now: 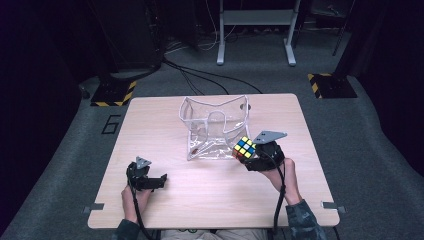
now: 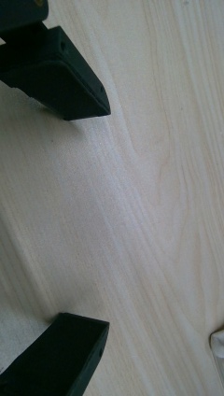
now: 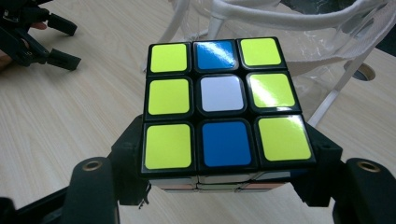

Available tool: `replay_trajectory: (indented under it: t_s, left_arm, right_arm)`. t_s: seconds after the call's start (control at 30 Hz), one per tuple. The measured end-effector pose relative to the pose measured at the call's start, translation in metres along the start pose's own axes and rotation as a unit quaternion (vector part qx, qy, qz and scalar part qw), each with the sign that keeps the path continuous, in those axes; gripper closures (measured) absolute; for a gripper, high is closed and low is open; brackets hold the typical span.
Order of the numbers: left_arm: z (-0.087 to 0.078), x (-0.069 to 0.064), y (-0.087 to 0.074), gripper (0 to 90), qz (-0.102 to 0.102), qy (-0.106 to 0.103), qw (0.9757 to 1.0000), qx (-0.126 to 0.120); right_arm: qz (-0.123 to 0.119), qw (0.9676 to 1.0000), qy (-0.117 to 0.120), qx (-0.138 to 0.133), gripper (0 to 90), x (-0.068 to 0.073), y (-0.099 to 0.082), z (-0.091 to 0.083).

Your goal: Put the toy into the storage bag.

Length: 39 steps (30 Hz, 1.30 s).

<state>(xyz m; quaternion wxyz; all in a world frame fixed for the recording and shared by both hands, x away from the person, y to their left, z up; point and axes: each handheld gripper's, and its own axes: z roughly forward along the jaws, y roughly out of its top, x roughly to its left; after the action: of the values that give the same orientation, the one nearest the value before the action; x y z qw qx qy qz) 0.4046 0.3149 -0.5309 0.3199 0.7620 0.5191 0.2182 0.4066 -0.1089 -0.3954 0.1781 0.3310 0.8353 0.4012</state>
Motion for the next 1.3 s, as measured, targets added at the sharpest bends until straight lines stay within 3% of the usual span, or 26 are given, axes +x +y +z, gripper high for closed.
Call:
replay_trajectory:
  t_s: [1.3]
  left_arm:
    - [0.000, 0.000, 0.000, 0.4, 0.000, 0.000, 1.0000, 0.000]
  right_arm:
    - [-0.035, 0.9993, -0.013, -0.006, 33.0, -0.007, 0.053, -0.022]
